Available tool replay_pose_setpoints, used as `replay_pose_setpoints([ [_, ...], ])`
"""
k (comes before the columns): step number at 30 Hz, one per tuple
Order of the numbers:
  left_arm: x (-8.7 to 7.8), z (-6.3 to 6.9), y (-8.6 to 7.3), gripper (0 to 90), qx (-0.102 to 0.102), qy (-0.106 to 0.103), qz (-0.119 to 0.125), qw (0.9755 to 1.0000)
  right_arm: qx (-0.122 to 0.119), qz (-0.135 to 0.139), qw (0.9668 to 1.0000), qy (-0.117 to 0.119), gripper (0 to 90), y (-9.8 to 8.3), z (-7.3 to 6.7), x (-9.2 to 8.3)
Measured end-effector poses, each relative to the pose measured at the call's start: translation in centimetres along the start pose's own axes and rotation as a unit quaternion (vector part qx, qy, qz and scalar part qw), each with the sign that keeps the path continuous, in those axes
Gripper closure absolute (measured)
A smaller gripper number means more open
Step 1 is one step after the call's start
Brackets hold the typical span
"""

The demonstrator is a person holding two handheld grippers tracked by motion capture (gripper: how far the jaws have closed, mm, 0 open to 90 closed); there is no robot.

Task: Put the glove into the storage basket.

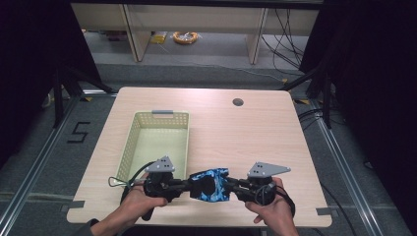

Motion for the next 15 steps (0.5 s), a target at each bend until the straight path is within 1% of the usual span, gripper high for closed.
replay_pose_setpoints([
  [1, -0.2, -0.1, 0.1, 86.1, 0.002, 0.001, 0.001, 1.0000, -0.001, 0.000, 1.0000, 0.004, 80.3, 0.5, -0.3, 0.2],
  [2, -0.6, -0.3, 0.4, 86.1, 0.006, -0.009, 0.000, 0.9999, -0.016, -0.001, 0.9999, -0.002, 80.2, 0.7, -0.2, 0.3],
  [3, -1.1, -0.5, 0.6, 86.1, 0.003, -0.008, 0.000, 1.0000, -0.008, -0.004, 1.0000, -0.004, 80.3, 1.0, -0.6, 0.4],
  [4, -1.5, -0.8, 0.7, 86.1, -0.001, -0.007, 0.001, 1.0000, -0.019, -0.001, 0.9998, -0.001, 80.3, 1.4, -0.7, 0.6],
  [5, -2.0, -1.1, 0.9, 86.1, 0.002, -0.006, 0.002, 1.0000, -0.014, 0.004, 0.9999, 0.008, 80.3, 1.8, -1.0, 0.9],
  [6, -2.5, -1.6, 1.0, 86.1, -0.003, -0.005, 0.003, 1.0000, -0.007, 0.002, 0.9999, 0.013, 80.3, 2.2, -1.2, 1.0],
  [7, -2.7, -1.8, 1.1, 86.1, -0.004, -0.005, 0.003, 1.0000, -0.017, 0.006, 0.9998, 0.007, 80.3, 2.9, -1.2, 1.3],
  [8, -3.1, -2.2, 1.2, 86.1, -0.007, 0.000, 0.005, 1.0000, -0.015, 0.007, 0.9998, 0.011, 80.3, 3.2, -1.4, 1.6],
  [9, -3.5, -2.6, 1.2, 86.1, -0.005, 0.005, 0.003, 1.0000, -0.022, 0.005, 0.9997, 0.012, 80.3, 3.7, -1.5, 1.8],
  [10, -3.9, -3.0, 1.3, 86.1, -0.004, 0.010, 0.001, 0.9999, -0.022, 0.007, 0.9996, 0.016, 80.3, 4.2, -1.7, 2.3],
  [11, -4.3, -3.4, 1.3, 86.0, -0.006, 0.017, 0.001, 0.9998, -0.025, 0.002, 0.9996, 0.014, 80.3, 4.6, -1.9, 2.7],
  [12, -4.6, -3.8, 1.3, 86.0, -0.005, 0.021, -0.002, 0.9998, -0.027, 0.002, 0.9995, 0.018, 80.3, 5.0, -2.0, 3.2],
  [13, -4.9, -4.2, 1.3, 86.1, -0.007, 0.027, 0.002, 0.9996, -0.026, -0.003, 0.9995, 0.018, 80.3, 5.4, -2.1, 3.6],
  [14, -5.4, -4.7, 1.3, 86.0, -0.009, 0.033, -0.001, 0.9994, -0.037, 0.000, 0.9991, 0.018, 80.3, 5.8, -2.1, 4.1],
  [15, -5.7, -5.0, 1.3, 86.0, -0.012, 0.037, 0.000, 0.9992, -0.035, -0.002, 0.9991, 0.023, 80.3, 6.2, -2.3, 4.6],
])
Point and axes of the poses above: each handheld gripper's, and its own axes: x roughly forward along the jaws, y roughly out of its top, z roughly to its right, the point moved 6 cm from there along x, roughly forward along the jaws, and after that the axes turned 7 degrees about x, right-handed, at the moved point
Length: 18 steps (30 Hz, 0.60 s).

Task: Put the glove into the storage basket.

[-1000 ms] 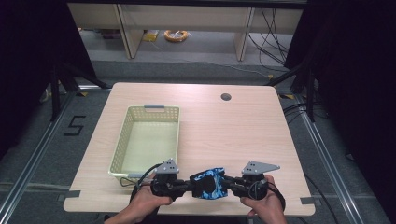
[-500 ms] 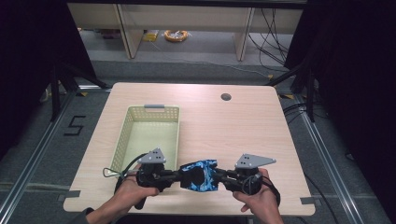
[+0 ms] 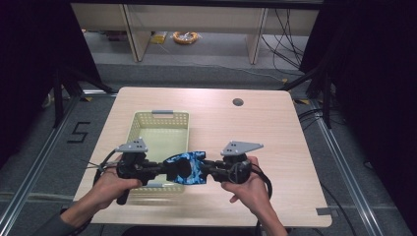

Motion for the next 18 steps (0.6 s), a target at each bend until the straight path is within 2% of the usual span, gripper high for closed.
replay_pose_setpoints([
  [1, -0.4, -0.5, 0.0, 86.0, 0.001, 0.003, -0.003, 1.0000, 0.010, -0.003, 0.9999, 0.000, 80.3, 0.3, -0.2, 0.4],
  [2, -0.6, -0.7, -0.1, 86.0, 0.002, 0.006, -0.002, 1.0000, 0.008, -0.004, 1.0000, 0.003, 80.3, 0.7, -0.4, 1.0],
  [3, -1.0, -1.1, -0.2, 85.9, -0.001, 0.006, -0.006, 1.0000, -0.005, -0.003, 1.0000, 0.002, 80.3, 1.0, -0.3, 1.4],
  [4, -1.2, -1.6, -0.2, 85.9, 0.001, 0.014, -0.004, 0.9999, 0.005, -0.008, 0.9999, 0.004, 80.3, 1.2, -0.6, 1.8],
  [5, -1.7, -2.0, -0.4, 85.9, -0.002, 0.020, -0.008, 0.9998, 0.005, -0.002, 1.0000, 0.006, 80.3, 1.5, -0.7, 2.4],
  [6, -1.8, -2.3, -0.5, 85.9, -0.002, 0.028, -0.006, 0.9996, -0.007, -0.009, 0.9999, 0.008, 80.3, 1.8, -0.7, 2.9],
  [7, -2.0, -2.6, -0.6, 86.0, -0.003, 0.030, -0.004, 0.9995, 0.006, -0.012, 0.9999, 0.010, 80.3, 1.9, -0.9, 3.2],
  [8, -2.3, -2.9, -0.8, 86.0, -0.004, 0.035, -0.010, 0.9993, 0.002, -0.013, 0.9998, 0.012, 80.3, 2.2, -1.0, 3.7],
  [11, -3.0, -3.8, -1.3, 86.0, -0.018, 0.045, -0.011, 0.9988, 0.002, -0.019, 0.9997, 0.014, 80.3, 2.7, -1.2, 5.0],
  [12, -3.1, -4.1, -1.4, 86.0, -0.020, 0.046, -0.013, 0.9987, 0.009, -0.022, 0.9996, 0.016, 80.3, 2.8, -1.4, 5.4],
  [14, -3.5, -4.9, -2.0, 86.0, -0.028, 0.053, -0.025, 0.9979, 0.003, -0.025, 0.9995, 0.018, 80.3, 3.0, -1.3, 6.3],
  [16, -3.6, -5.4, -2.4, 85.9, -0.033, 0.053, -0.028, 0.9977, 0.003, -0.030, 0.9994, 0.019, 80.3, 3.1, -1.4, 7.3],
  [17, -3.6, -5.8, -2.7, 86.0, -0.037, 0.064, -0.028, 0.9969, 0.006, -0.032, 0.9993, 0.021, 80.3, 3.0, -1.4, 7.8],
  [18, -3.5, -6.0, -2.9, 85.9, -0.039, 0.062, -0.030, 0.9969, 0.008, -0.038, 0.9991, 0.019, 80.4, 3.0, -1.4, 8.3],
])
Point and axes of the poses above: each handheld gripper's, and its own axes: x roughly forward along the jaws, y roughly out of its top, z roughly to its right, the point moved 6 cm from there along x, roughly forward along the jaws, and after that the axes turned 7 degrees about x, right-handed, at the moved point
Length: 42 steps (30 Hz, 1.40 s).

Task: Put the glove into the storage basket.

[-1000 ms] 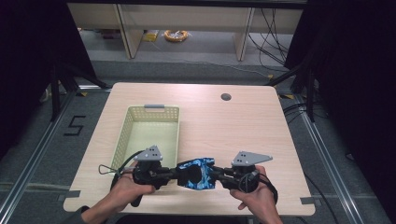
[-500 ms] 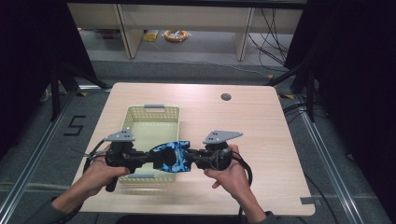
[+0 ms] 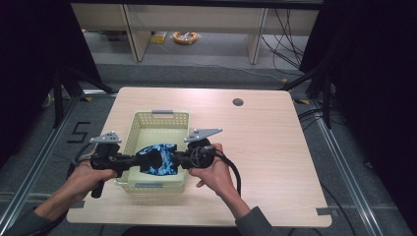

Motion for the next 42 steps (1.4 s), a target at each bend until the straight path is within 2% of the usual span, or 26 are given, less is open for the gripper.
replay_pose_setpoints([
  [1, 0.0, -0.4, -0.3, 85.8, -0.003, 0.007, -0.008, 0.9999, 0.003, -0.001, 1.0000, 0.000, 80.4, 0.0, 0.0, 0.4],
  [4, 0.3, -1.0, -1.0, 85.9, -0.013, 0.007, -0.015, 0.9998, 0.010, -0.017, 0.9998, 0.001, 80.3, -0.3, 0.1, 1.7],
  [6, 0.5, -1.4, -1.6, 85.8, -0.013, 0.009, -0.026, 0.9995, 0.015, -0.028, 0.9995, 0.003, 80.3, -0.6, 0.2, 2.2],
  [9, 0.8, -1.7, -2.0, 85.7, -0.016, 0.010, -0.028, 0.9994, 0.015, -0.039, 0.9991, -0.004, 80.3, -1.0, 0.4, 3.0],
  [12, 1.0, -2.0, -2.5, 85.6, -0.014, 0.012, -0.046, 0.9988, 0.020, -0.048, 0.9986, -0.004, 80.3, -1.5, 0.6, 3.8],
  [13, 1.1, -2.1, -2.6, 85.6, -0.013, 0.007, -0.051, 0.9986, 0.025, -0.053, 0.9983, -0.004, 80.3, -1.7, 0.6, 4.0],
  [14, 1.2, -2.2, -2.7, 85.6, -0.014, 0.008, -0.057, 0.9982, 0.022, -0.051, 0.9984, -0.005, 80.3, -1.8, 0.6, 4.2],
  [15, 1.4, -2.3, -2.8, 85.6, -0.015, 0.011, -0.052, 0.9985, 0.022, -0.055, 0.9982, -0.003, 80.3, -1.9, 0.6, 4.4],
  [17, 1.6, -2.5, -3.2, 85.5, -0.016, 0.010, -0.067, 0.9976, 0.017, -0.067, 0.9975, -0.011, 80.3, -2.2, 0.7, 4.8],
  [19, 1.8, -2.6, -3.4, 85.4, -0.018, 0.017, -0.066, 0.9975, 0.016, -0.076, 0.9968, -0.019, 80.3, -2.4, 0.9, 5.2],
  [20, 1.8, -2.7, -3.6, 85.4, -0.008, 0.013, -0.075, 0.9970, 0.017, -0.080, 0.9965, -0.018, 80.2, -2.5, 0.9, 5.5],
  [21, 1.9, -2.6, -3.6, 85.4, -0.018, 0.018, -0.074, 0.9969, 0.009, -0.086, 0.9961, -0.022, 80.2, -2.6, 1.0, 5.7],
  [22, 2.0, -2.6, -3.8, 85.3, -0.014, 0.014, -0.080, 0.9966, 0.008, -0.090, 0.9956, -0.027, 80.2, -2.7, 1.0, 5.9],
  [23, 2.1, -2.6, -3.8, 85.1, -0.018, 0.019, -0.078, 0.9966, 0.008, -0.096, 0.9949, -0.029, 80.1, -2.8, 1.0, 6.0],
  [26, 2.2, -2.7, -4.0, 85.5, -0.016, 0.011, -0.090, 0.9957, 0.004, -0.118, 0.9926, -0.029, 79.9, -3.1, 0.9, 6.5],
  [27, 2.4, -2.8, -4.0, 85.4, -0.015, 0.014, -0.086, 0.9961, 0.001, -0.124, 0.9918, -0.032, 79.8, -3.2, 0.9, 6.6],
  [28, 2.4, -2.8, -4.1, 85.2, -0.012, 0.014, -0.096, 0.9952, 0.000, -0.129, 0.9910, -0.037, 79.7, -3.3, 1.0, 6.8],
  [29, 2.4, -2.9, -4.1, 85.0, -0.003, 0.018, -0.099, 0.9950, 0.000, -0.132, 0.9905, -0.038, 79.7, -3.4, 1.0, 6.9],
  [30, 2.5, -2.9, -4.1, 84.5, -0.001, 0.015, -0.098, 0.9950, -0.002, -0.135, 0.9900, -0.041, 79.6, -3.4, 1.0, 7.1],
  [31, 2.4, -2.9, -4.1, 83.2, 0.001, 0.013, -0.111, 0.9938, -0.006, -0.138, 0.9894, -0.043, 79.6, -3.4, 1.1, 7.1],
  [33, 2.5, -3.0, -4.1, 79.4, 0.006, 0.019, -0.109, 0.9938, -0.010, -0.144, 0.9884, -0.047, 79.6, -3.5, 1.2, 7.2],
  [34, 2.4, -3.1, -4.1, 77.5, 0.006, 0.025, -0.117, 0.9928, -0.018, -0.144, 0.9883, -0.047, 79.5, -3.5, 1.3, 7.3],
  [36, 2.1, -3.2, -4.0, 72.4, 0.010, 0.018, -0.125, 0.9919, -0.016, -0.148, 0.9876, -0.048, 79.4, -3.6, 1.2, 7.3],
  [39, 1.7, -3.4, -3.7, 67.1, 0.015, 0.030, -0.128, 0.9912, -0.014, -0.148, 0.9876, -0.051, 78.9, -3.6, 1.3, 7.2],
  [40, 1.5, -3.4, -3.6, 65.2, 0.018, 0.028, -0.133, 0.9906, -0.013, -0.149, 0.9874, -0.053, 78.9, -3.6, 1.3, 7.2],
  [42, 1.1, -3.5, -3.4, 62.4, 0.009, 0.033, -0.133, 0.9905, -0.012, -0.150, 0.9871, -0.055, 78.5, -3.7, 1.4, 7.1],
])
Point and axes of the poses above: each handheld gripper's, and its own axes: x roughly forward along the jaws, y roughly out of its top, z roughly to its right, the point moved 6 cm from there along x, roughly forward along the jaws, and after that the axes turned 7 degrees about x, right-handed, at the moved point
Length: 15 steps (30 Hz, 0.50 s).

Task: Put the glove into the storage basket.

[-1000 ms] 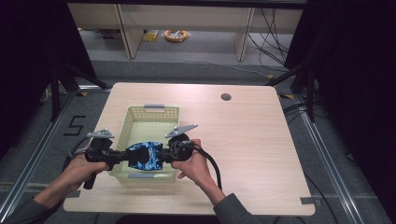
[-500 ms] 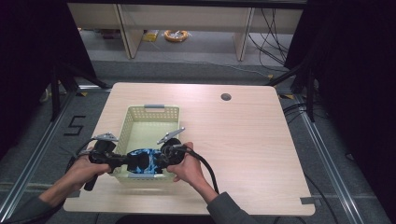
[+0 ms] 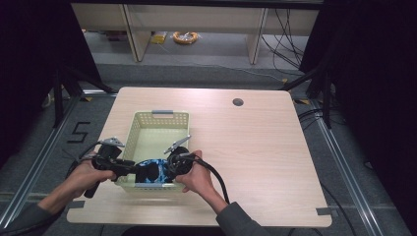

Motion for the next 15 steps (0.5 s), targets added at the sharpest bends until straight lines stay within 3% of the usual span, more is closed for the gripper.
replay_pose_setpoints([
  [4, -0.8, -0.1, 0.1, 59.3, -0.004, 0.001, 0.009, 1.0000, 0.008, -0.005, 1.0000, -0.002, 77.4, -0.3, 0.1, -0.2],
  [6, -1.0, -0.1, 0.3, 57.6, -0.010, 0.005, 0.018, 0.9998, -0.002, -0.003, 1.0000, -0.002, 76.4, -0.2, 0.2, -0.1],
  [12, -1.3, 0.4, 0.8, 55.4, -0.003, 0.005, 0.027, 0.9996, 0.000, -0.010, 0.9999, -0.005, 72.7, -0.2, 0.1, -0.2],
  [15, -1.3, 0.9, 1.0, 53.2, -0.001, -0.005, 0.026, 0.9997, 0.003, -0.016, 0.9998, -0.004, 69.8, -0.3, 0.1, -0.3],
])
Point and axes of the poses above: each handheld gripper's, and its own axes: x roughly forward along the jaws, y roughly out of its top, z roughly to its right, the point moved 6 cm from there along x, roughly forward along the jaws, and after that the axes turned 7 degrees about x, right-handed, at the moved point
